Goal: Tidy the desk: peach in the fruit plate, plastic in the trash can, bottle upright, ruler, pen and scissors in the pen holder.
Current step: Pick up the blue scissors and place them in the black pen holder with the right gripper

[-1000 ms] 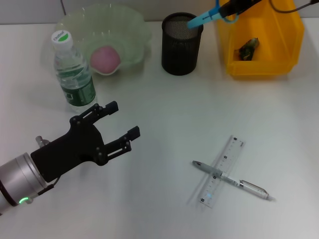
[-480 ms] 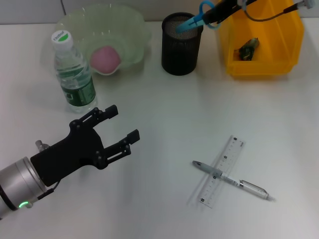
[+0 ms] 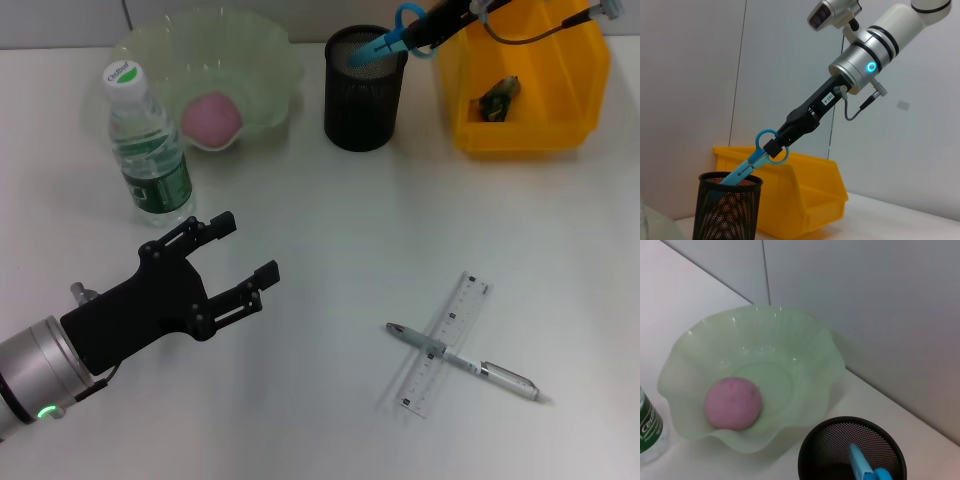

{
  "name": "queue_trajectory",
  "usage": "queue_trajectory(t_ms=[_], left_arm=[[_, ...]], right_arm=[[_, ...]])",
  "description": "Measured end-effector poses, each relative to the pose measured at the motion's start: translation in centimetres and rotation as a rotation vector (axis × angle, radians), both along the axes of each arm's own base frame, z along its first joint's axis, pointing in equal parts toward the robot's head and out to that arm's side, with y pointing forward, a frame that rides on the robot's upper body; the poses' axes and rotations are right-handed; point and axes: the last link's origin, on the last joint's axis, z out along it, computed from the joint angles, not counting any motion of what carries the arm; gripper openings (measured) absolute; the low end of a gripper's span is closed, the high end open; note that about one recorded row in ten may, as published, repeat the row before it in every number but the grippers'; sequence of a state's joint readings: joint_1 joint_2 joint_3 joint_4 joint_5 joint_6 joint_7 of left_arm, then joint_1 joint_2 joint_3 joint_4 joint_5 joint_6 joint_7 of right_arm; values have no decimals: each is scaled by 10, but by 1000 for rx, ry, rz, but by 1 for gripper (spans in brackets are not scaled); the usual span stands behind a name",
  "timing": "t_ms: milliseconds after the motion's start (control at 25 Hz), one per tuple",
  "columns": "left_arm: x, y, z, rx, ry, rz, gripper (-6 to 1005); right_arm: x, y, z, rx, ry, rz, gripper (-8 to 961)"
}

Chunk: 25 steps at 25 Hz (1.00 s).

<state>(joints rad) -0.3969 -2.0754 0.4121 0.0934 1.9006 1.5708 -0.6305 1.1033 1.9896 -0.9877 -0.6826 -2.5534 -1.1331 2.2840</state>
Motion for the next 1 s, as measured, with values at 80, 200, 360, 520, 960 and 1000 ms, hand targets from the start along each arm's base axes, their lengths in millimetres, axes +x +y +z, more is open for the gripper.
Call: queue_trajectory(t_ms=[80,200,360,520,960,1000], left_arm=[[0,0,0,0,-1,1,809],[0,0,0,0,-1,1,809],[0,0,0,0,-1,1,808],[0,0,0,1,-2,0,808],[0,1,1,9,-5,6,809],[0,1,1,10,-5,6,809]], right_arm=[[0,0,0,0,-1,0,83],[0,0,0,2,-2,2,83],[0,0,1,3,-3,3,82],[0,0,0,3,-3,1,90],[-1,-1,-2,2,4,-4,184],[-1,-1,-2,1,5,-3,192]])
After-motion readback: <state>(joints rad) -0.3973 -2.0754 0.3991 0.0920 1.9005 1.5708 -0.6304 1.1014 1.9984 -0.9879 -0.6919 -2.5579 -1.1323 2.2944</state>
